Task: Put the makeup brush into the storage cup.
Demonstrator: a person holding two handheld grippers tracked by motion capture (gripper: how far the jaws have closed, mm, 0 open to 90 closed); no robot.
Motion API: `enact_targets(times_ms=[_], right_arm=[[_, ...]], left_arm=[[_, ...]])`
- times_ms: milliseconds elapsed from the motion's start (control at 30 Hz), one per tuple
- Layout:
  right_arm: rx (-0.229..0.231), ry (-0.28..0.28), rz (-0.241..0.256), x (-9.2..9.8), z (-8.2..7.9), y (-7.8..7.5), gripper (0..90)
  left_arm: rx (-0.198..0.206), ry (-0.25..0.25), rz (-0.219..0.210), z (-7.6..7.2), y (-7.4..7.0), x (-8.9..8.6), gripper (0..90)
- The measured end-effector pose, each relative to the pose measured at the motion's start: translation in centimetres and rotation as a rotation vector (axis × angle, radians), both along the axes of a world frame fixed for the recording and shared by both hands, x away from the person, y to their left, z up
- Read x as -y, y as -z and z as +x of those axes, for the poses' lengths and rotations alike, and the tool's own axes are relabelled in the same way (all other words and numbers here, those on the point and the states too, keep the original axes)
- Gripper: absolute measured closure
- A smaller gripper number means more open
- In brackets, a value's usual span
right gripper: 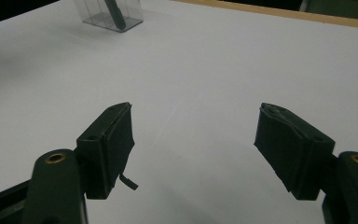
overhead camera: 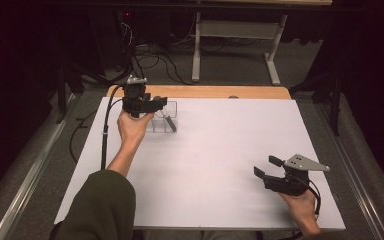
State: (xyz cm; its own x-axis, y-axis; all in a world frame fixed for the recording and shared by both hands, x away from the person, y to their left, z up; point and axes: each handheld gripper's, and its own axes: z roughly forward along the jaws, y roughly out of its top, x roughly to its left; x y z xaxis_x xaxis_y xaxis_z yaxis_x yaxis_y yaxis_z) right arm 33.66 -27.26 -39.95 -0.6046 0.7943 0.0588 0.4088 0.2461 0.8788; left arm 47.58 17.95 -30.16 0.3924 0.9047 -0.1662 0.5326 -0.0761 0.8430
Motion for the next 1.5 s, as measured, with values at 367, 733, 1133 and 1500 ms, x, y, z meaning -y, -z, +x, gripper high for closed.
enact_targets(times_ms=[367,733,1133,1500], right_arm=[[0.0,-0.003,-0.004,0.0,0.0,0.0,29.4],[0.003,-0.007,-0.009,0.0,0.1,0.1,29.4],[-0.006,0.001,-0.009,0.0,0.1,0.1,29.4],[-0.005,0.002,-0.009,0.1,0.1,0.1,29.5]], left_arm=[[0.023,0.007,0.029,-1.2,-0.1,-0.7,29.3],[0.035,0.024,0.045,-2.1,-0.1,-0.7,28.9],[0.042,0.041,0.056,-3.1,-0.3,-1.0,28.9],[0.051,0.06,0.073,-3.9,-0.5,-1.3,28.9]])
